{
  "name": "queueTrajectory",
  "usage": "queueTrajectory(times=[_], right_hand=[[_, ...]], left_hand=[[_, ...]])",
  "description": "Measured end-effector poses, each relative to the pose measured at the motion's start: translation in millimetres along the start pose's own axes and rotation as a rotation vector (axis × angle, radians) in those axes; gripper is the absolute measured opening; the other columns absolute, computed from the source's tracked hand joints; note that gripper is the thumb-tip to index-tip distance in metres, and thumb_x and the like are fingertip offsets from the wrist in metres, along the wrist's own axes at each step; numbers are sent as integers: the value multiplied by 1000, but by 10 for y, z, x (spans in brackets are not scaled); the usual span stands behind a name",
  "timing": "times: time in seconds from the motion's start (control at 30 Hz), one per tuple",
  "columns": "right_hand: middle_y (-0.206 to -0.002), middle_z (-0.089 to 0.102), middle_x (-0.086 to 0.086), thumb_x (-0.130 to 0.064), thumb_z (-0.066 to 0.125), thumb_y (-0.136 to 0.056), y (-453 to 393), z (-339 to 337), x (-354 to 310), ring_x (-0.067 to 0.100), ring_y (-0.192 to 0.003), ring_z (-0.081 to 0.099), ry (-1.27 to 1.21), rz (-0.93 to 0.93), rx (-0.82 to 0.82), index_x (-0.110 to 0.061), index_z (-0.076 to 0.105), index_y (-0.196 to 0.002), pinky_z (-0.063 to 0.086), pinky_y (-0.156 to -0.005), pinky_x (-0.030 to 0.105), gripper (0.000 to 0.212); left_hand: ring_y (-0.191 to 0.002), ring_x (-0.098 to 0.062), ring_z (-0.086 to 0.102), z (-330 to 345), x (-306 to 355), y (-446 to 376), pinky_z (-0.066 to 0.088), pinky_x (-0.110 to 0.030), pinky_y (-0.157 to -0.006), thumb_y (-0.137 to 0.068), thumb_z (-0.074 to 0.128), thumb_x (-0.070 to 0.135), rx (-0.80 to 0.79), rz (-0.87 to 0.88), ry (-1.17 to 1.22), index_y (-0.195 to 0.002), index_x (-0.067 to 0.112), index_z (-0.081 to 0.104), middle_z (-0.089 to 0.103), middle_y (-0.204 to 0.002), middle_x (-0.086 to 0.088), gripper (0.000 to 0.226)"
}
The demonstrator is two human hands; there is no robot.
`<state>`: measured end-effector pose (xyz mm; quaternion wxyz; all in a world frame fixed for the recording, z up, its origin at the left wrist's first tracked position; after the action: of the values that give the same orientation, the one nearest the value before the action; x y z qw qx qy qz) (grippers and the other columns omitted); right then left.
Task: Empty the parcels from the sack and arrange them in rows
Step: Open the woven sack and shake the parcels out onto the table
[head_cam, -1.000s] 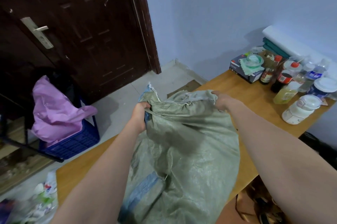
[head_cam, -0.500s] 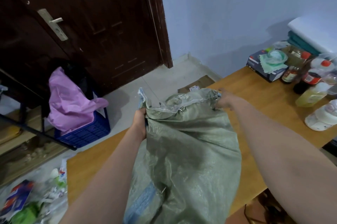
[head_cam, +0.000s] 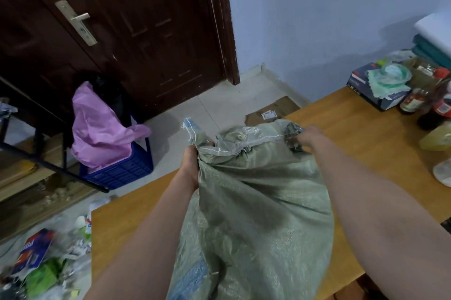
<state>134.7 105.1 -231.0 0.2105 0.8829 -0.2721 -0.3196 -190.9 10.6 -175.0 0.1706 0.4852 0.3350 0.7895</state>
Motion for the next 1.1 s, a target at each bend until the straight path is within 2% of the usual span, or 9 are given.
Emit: queueTrajectory(times=[0.07,0.17,0.4,0.47,0.57,0.63,0.77,0.93,1.1], right_hand=[[-111,59,15,-43,86,-69,98,-34,-28,31,-105,57,-42,21,12,-3,49,-119,49,-82,37,74],[-99,56,16,-17,73,-87,126,-1,-71,28,-86,53,-183,8,23,3,51,-114,42,-69,32,39],[-84,59,12,-19,70,-87,368,-77,-203,27,-80,55,-286,-74,128,-7,55,-78,40,-66,32,21],[-101,62,18,-22,66,-90,509,-199,-287,31,-91,59,-229,-98,183,-2,57,-98,42,-71,33,22],[-127,57,22,-23,63,-93,700,-349,-410,39,-118,55,-205,-123,271,9,39,-135,46,-90,39,59],[-128,57,25,-21,61,-93,854,-428,-459,40,-120,54,-207,-143,337,10,34,-137,45,-93,40,60],[-127,57,28,-10,57,-93,1210,-524,-537,41,-120,54,-207,-180,421,10,34,-133,44,-91,40,50],[-129,55,29,-10,54,-94,1690,-553,-686,42,-120,53,-164,-292,512,12,28,-142,45,-91,40,58],[-112,61,26,-10,53,-94,2159,-527,-838,42,-104,59,-251,-353,590,7,35,-132,42,-74,38,45]], left_hand=[[-58,-23,57,17,18,-5,52,-28,-60,-91,41,28,-4,-1,8,-55,16,54,57,-64,-6,40],[-45,-17,52,59,79,33,46,-22,-48,-92,38,25,-10,14,9,-44,18,49,51,-52,-1,50],[-37,-15,49,7,279,222,43,-18,-43,-95,36,27,62,108,34,-40,19,47,49,-46,1,57],[-43,-18,57,-37,358,296,47,-22,-48,-97,39,29,103,146,57,-54,17,53,57,-53,-2,47],[-51,-21,69,-54,436,444,52,-29,-52,-102,39,43,117,189,44,-82,12,62,70,-58,-7,44],[-52,-21,70,-91,482,540,53,-27,-44,-101,38,49,116,209,39,-95,12,62,72,-61,-7,44],[-72,-25,66,-256,580,746,51,-34,-57,-95,46,58,126,232,72,-94,10,62,67,-81,-11,51],[-72,-25,63,-593,646,971,52,-35,-61,-98,49,47,182,225,96,-89,7,62,64,-82,-10,43],[-75,-26,64,-959,693,1101,55,-38,-72,-99,45,28,187,269,68,-91,10,62,65,-86,-11,26]])
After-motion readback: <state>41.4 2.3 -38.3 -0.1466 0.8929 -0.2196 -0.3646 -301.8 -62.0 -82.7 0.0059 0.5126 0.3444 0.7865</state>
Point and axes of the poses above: each hand's wrist, its own y-axis away from the middle knuckle, its own z-axis out of the palm, x = y × z, the point moved 5 cm from there along -y, towards the middle knuckle
